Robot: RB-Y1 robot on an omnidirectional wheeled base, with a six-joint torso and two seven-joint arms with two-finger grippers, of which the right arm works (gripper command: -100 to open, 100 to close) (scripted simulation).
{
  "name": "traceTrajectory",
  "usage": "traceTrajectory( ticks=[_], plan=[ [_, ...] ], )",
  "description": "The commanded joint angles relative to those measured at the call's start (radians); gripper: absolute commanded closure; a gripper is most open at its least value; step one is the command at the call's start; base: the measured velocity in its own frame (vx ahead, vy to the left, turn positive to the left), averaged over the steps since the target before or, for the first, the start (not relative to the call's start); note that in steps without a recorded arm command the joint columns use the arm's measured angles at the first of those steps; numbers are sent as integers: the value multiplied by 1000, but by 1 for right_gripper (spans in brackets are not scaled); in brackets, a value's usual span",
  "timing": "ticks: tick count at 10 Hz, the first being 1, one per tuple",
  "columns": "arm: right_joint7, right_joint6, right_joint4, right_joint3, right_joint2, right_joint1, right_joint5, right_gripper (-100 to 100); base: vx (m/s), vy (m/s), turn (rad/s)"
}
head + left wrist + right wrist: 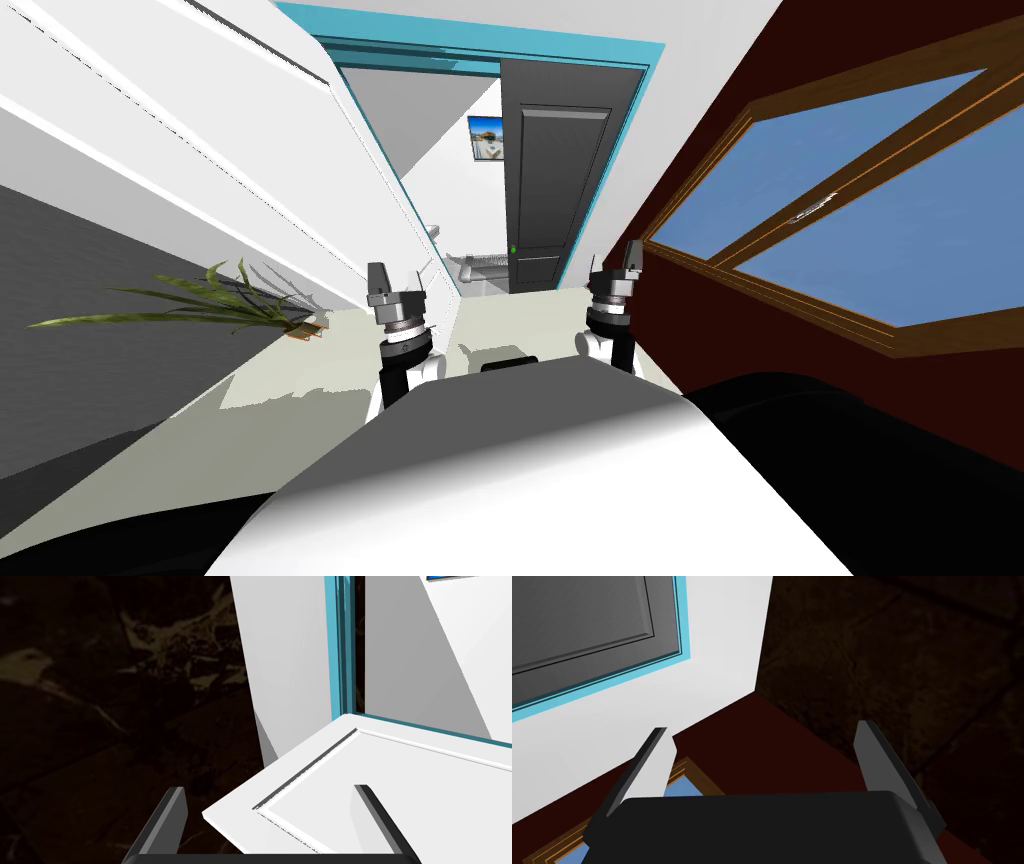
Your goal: Pull the door open
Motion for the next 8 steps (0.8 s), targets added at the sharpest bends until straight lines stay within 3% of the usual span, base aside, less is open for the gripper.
traceTrajectory(
  ticks=[1,8],
  plan=[
    [24,-8,36,-5,-10,-11,12,-100,90,22,-12],
    [118,-39,177,-24,-39,-56,60,-100,147,22,-9]
  ],
)
